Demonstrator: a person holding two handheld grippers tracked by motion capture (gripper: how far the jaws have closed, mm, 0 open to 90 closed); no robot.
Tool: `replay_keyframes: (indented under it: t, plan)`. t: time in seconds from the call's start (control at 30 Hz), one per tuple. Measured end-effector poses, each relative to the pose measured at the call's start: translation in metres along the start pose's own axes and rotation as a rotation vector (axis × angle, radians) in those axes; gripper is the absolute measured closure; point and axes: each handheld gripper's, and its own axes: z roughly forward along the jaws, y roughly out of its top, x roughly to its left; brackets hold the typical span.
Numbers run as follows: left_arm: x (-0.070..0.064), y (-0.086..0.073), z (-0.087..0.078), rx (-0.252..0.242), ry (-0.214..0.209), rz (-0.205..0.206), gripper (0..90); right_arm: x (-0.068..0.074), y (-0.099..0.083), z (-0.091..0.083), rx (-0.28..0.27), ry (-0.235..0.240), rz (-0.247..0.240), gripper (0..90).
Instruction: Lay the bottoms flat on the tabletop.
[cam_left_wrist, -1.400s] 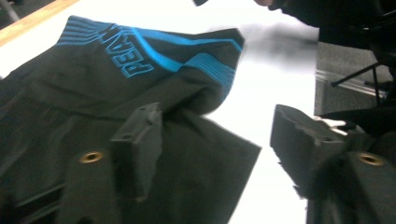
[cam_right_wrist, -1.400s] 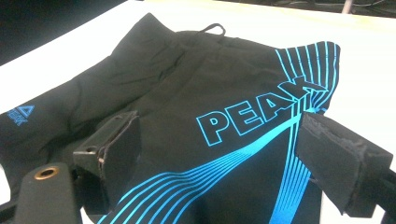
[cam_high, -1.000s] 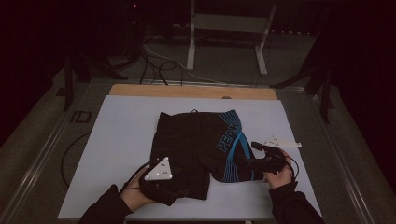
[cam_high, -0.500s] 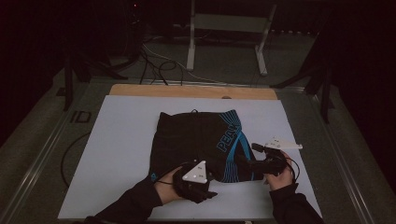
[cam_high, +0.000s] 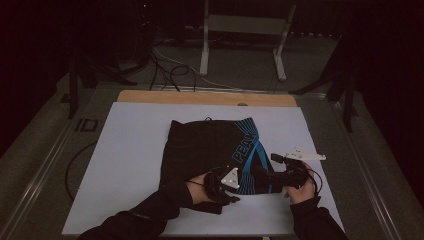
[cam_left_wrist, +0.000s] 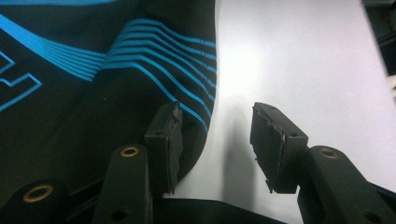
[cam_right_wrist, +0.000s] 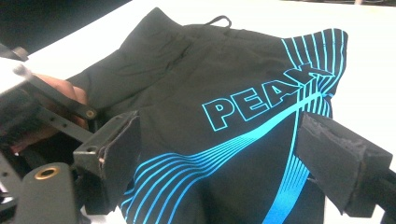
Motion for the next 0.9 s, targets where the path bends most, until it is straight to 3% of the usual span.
replay_keyframes:
  t: [0.33, 0.4, 0.57, 0.67, 0.8, 0.9]
  plan:
    - [0.007, -0.007, 0.003, -0.041, 0.011, -0.031, 77.2, 0.001, -0.001, 0.002, 0.01, -0.002, -0.002, 15.1]
    - [0.008, -0.007, 0.003, -0.037, 0.018, -0.019, 82.7, 0.001, -0.001, 0.003, 0.011, -0.005, -0.005, 15.1]
    - [0.005, -0.005, 0.003, -0.043, 0.036, -0.027, 87.2, 0.001, -0.001, 0.002, 0.007, -0.004, -0.006, 15.1]
    - [0.003, 0.001, -0.006, -0.076, 0.01, -0.043, 87.8, 0.001, -0.001, 0.001, 0.005, -0.007, -0.004, 15.1]
    - [-0.005, 0.02, -0.029, -0.135, -0.007, -0.027, 87.9, 0.0, 0.0, 0.0, -0.001, -0.009, -0.001, 15.2]
    - [-0.012, 0.033, -0.047, -0.172, 0.002, -0.011, 87.8, -0.001, 0.0, -0.001, -0.008, -0.012, -0.001, 15.2]
